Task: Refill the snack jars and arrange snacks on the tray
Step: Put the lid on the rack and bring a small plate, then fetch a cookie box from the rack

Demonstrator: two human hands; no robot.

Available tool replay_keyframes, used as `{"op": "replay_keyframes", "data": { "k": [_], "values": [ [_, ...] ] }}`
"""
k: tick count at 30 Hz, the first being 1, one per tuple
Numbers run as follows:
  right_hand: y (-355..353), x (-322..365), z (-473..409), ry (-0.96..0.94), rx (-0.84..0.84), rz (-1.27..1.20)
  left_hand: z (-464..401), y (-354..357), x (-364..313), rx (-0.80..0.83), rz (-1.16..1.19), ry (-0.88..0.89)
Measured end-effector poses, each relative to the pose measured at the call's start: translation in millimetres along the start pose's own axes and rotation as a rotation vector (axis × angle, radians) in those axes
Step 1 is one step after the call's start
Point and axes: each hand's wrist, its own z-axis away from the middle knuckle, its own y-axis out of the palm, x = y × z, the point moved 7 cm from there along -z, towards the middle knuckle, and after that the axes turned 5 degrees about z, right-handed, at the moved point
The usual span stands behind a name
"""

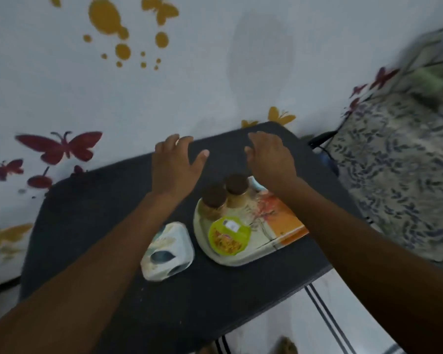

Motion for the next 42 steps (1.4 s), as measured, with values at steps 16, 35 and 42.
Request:
{"op": "replay_keyframes", "data": {
  "k": [16,35,42],
  "values": [
    [-334.4,-378.0,76.0,0.225,-0.585,0.303,-66.8,87.1,-511.6,-0.248,0.249,0.628],
    [-427.6,-701.3,30.8,0.375,-0.659,0.372,-162.8,292.2,-812.8,-0.209,0.41,0.805],
    [-421.1,-801.8,-58.7,0.41,-0.622,0.322,-250.8,367.2,-880.0,-0.107,0.447,0.789]
  ]
}}
